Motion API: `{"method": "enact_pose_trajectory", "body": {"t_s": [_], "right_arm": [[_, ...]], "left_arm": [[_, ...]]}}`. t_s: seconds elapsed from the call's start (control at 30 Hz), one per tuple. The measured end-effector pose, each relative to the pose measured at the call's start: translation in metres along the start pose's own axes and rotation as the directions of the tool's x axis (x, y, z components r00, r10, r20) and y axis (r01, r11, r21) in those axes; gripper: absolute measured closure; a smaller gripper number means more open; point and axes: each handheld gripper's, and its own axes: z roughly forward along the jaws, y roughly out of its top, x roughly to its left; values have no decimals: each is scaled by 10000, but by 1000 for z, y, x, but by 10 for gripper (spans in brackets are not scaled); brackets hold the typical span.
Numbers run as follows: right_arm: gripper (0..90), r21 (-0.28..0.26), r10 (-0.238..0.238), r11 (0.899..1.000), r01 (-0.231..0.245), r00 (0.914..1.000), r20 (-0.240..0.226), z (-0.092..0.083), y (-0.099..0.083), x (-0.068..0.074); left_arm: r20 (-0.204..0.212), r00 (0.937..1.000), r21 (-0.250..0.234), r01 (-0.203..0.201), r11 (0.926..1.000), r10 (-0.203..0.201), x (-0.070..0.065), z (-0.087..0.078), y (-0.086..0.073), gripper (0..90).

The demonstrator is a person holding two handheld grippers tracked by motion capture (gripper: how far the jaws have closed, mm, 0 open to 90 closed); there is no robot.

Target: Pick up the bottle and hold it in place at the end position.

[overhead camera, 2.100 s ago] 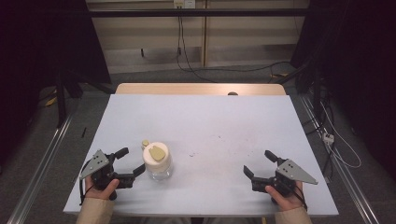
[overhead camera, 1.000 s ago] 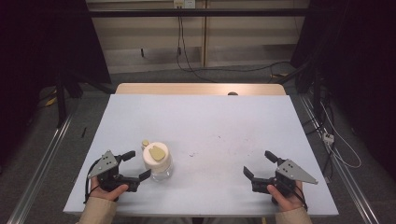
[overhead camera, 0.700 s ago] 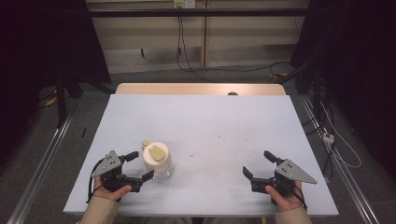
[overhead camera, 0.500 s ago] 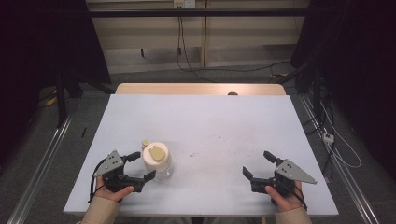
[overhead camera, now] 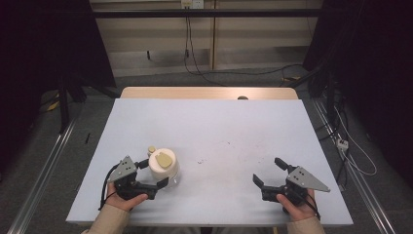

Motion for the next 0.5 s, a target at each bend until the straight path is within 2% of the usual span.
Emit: {"method": "enact_pose_trajectory", "body": {"t_s": [0.1, 0.4, 0.5], "right_arm": [[28, 13, 6, 10000, -6, 10000, 9, 0, 0, 0], [29, -24, 30, 10000, -30, 10000, -21, -1, 0, -1], [30, -22, 59, 10000, -59, 10000, -78, 0, 0, -1]], "left_arm": [[-20, 9999, 18, 107, 9999, -107, -1, 5, 0, 40], [-438, 9990, -129, -115, 9999, 110, -6, 19, 4, 30], [-612, 9981, -263, -60, 9996, 44, -8, 23, 4, 30]]}}
